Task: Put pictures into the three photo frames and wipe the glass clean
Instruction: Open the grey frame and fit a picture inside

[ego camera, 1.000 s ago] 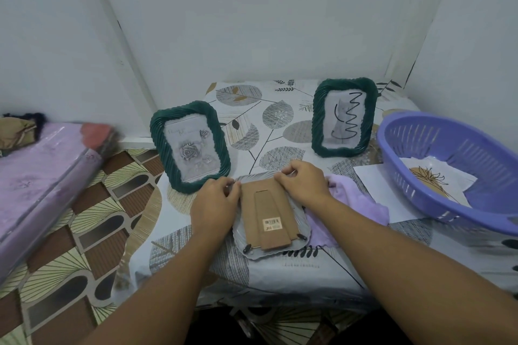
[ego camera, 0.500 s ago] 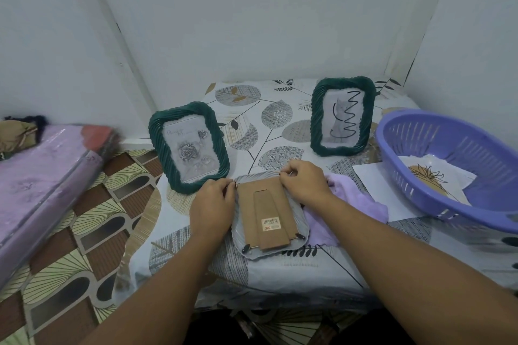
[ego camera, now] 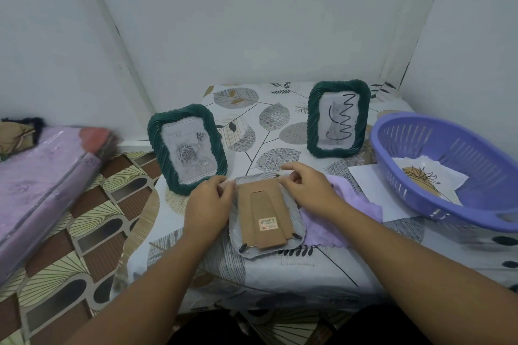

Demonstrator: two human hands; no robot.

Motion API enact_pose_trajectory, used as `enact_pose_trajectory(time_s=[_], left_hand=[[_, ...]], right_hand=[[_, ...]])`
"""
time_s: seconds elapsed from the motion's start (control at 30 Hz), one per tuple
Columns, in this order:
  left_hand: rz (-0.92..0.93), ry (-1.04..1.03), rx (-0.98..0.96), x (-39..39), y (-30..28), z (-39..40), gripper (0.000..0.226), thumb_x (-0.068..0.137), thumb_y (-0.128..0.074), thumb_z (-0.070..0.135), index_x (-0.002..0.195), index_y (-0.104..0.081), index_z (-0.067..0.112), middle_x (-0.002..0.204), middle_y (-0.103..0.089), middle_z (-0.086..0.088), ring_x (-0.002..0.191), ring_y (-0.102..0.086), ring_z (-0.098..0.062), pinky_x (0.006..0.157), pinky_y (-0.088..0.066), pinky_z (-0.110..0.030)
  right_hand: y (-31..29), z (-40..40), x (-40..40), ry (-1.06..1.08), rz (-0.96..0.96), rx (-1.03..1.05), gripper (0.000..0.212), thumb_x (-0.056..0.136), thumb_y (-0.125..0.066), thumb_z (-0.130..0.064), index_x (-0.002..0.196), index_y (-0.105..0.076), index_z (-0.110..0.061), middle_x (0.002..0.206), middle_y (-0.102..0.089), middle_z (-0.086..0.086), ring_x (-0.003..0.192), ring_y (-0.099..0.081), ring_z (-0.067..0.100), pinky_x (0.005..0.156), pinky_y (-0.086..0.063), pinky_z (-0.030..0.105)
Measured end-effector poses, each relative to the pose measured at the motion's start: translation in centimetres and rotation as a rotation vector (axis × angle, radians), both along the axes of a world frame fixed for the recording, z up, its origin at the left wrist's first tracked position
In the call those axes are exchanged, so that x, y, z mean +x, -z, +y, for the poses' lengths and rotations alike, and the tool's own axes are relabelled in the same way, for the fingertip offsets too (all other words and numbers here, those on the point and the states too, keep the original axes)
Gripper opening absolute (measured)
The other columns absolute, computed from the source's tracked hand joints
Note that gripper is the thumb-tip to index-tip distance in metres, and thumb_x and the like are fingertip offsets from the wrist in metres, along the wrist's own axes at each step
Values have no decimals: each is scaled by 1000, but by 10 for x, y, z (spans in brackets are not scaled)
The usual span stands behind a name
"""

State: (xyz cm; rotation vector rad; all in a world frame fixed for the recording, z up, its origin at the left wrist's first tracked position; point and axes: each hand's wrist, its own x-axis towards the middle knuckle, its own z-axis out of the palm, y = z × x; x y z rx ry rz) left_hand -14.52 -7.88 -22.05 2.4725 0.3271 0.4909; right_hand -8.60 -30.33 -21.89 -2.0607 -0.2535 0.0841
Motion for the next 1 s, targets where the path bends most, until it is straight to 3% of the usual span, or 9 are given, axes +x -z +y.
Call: enact_pose_trajectory(time_s=[0.2,0.3,0.4,0.53,0.67,0.73,0.8,0.9,1.0], left_hand=[[222,37,60,-38,-12,5,30,88,-68,51,73,-60,26,70,-63,10,69,-58,-5,58,-42,-28],[294,53,-37,-48,-10,3,24,86,-72,50,80,-62,28,72,-67,10,74,-63,-7,69,-53,-33],[274,42,-94,-50,-9,1,21,87,-72,47,84,-63,28,72,-67,10,74,-64,-8,74,-56,-38],[191,67,-149,-57,-10,-4,28,89,-68,53,103,-56,31,81,-66,10,76,-63,-7,74,-55,-37],[201,317,-454,-75,-7,3,45,74,-81,59,107,-58,39,101,-59,2,79,-58,-11,75,-52,-38],[279,426,-429,-81,-10,10,49,64,-91,54,103,-66,38,108,-52,-1,82,-52,-9,74,-49,-24],[337,466,-391,-83,-15,11,50,60,-95,45,103,-71,35,112,-47,0,86,-50,-7,74,-46,-13],[353,468,-370,-81,-16,9,49,57,-96,46,99,-74,36,115,-45,1,93,-51,-18,76,-48,-17],[344,447,-370,-80,-14,8,45,55,-96,47,93,-76,34,114,-45,-1,90,-50,-19,76,-48,-21]], right_hand=[[-10,-34,-36,-161,-134,-187,26,88,-72,-49,112,-67,-42,105,-58,-13,96,-58,-1,86,-45,21],[-11,-40,-46,-246,-67,-347,42,82,-73,-59,120,-60,-48,113,-52,-17,106,-54,-3,97,-42,27],[-4,-38,-53,-218,-84,-299,45,82,-76,-55,123,-62,-44,114,-55,-15,111,-52,1,102,-41,29],[0,-37,-58,-177,-102,-189,40,81,-80,-50,116,-65,-38,112,-57,-15,107,-51,-6,93,-40,22],[-9,-43,-66,-238,54,-46,26,78,-85,-43,97,-72,-31,121,-52,-11,116,-52,0,96,-46,25],[-16,-48,-69,-310,175,30,25,76,-88,-40,91,-76,-24,130,-47,-10,122,-49,-4,96,-47,20],[-21,-53,-68,-363,171,-74,32,70,-91,-44,92,-77,-26,135,-42,-15,129,-38,-11,100,-35,10],[-25,-53,-66,-385,161,-152,38,61,-96,-42,91,-76,-29,135,-40,-20,130,-32,-13,84,-26,-9],[-23,-52,-65,-380,153,-150,39,58,-98,-37,89,-77,-26,135,-42,-15,130,-36,-9,79,-30,-9]])
